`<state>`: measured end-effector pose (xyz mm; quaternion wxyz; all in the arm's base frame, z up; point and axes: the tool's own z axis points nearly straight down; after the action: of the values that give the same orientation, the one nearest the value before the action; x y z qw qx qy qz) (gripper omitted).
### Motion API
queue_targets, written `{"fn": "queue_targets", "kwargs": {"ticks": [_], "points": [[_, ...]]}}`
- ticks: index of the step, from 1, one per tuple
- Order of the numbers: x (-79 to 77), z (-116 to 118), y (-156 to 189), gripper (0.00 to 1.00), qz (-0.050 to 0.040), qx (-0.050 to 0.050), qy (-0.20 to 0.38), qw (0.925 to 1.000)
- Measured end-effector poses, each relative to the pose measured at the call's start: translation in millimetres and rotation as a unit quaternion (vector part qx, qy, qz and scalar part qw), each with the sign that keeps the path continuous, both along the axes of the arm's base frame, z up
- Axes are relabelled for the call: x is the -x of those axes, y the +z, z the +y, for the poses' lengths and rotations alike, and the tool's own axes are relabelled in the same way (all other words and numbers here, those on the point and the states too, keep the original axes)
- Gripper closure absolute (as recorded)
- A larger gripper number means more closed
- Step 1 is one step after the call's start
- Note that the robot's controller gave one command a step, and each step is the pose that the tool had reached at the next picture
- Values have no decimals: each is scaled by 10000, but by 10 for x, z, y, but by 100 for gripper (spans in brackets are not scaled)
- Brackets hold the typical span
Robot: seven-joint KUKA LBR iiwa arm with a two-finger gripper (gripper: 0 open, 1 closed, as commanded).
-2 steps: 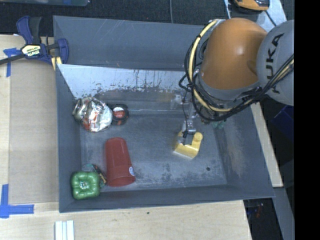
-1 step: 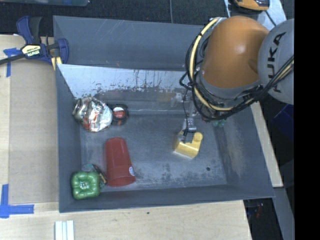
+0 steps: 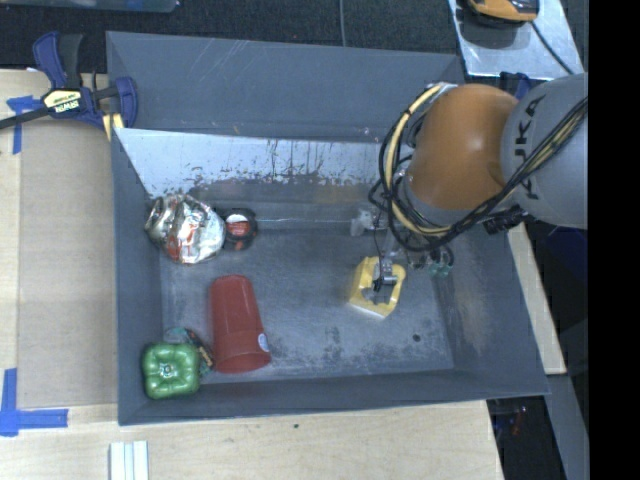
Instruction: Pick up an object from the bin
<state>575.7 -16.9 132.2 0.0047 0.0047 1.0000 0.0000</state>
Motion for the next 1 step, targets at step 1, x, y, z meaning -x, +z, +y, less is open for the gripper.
{"fn": "queue_targets", "kwargs": {"ticks": [1], "points": [[10,-479,231,0,-70,-6,-133,9999]]}}
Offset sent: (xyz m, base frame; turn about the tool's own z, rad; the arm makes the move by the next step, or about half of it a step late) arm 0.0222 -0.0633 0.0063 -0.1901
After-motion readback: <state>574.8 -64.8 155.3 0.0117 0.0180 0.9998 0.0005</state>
